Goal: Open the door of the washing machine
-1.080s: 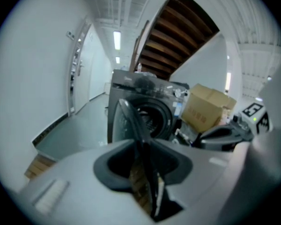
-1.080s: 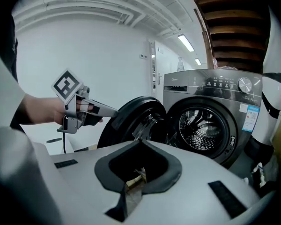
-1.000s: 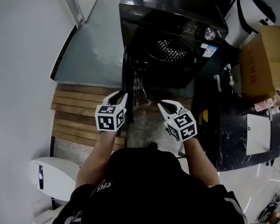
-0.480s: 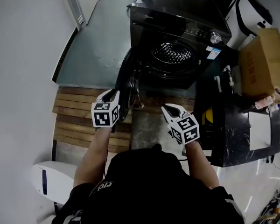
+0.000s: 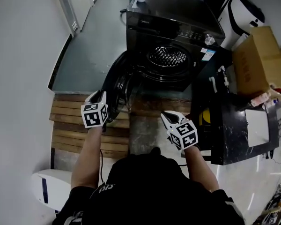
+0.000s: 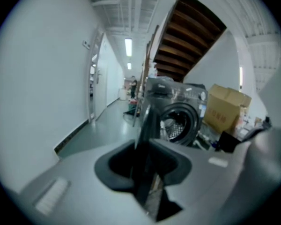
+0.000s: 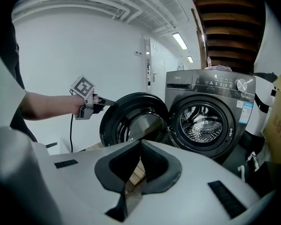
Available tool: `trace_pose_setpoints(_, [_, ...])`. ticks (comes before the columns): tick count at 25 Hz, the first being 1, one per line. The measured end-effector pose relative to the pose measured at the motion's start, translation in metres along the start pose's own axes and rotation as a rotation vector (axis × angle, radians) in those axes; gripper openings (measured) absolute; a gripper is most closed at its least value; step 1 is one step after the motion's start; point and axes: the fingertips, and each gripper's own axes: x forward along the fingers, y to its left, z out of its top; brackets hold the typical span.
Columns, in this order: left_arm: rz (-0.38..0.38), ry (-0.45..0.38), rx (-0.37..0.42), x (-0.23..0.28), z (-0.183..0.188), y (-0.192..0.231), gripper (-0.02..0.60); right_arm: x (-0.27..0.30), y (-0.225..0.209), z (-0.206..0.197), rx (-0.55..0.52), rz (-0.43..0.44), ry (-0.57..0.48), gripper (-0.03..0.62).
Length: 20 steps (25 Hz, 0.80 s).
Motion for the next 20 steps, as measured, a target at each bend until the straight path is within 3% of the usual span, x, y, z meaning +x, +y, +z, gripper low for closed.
trace_pose_setpoints(7, [0.043, 0.030, -0.007, 0.001, 0.002, 0.002, 0.101, -0.012, -0.016, -0.010, 0.012, -0.014, -0.002, 0.002])
trace_pose_setpoints(10, [0.060, -0.005, 0.000, -0.008, 0.014, -0.008, 0.087, -0.018, -0.025, -0.013, 0.012, -0.009, -0.002, 0.002])
trace_pose_setpoints(15, [0.015, -0.098, 0.051, -0.016, 0.046, -0.060, 0.075, -0.025, -0.044, -0.015, 0.001, 0.011, -0.014, 0.000])
trace_pose_setpoints(20, [-0.048, -0.122, 0.062, -0.012, 0.058, -0.115, 0.047, -0.039, -0.066, -0.011, 0.000, 0.021, -0.054, 0.000])
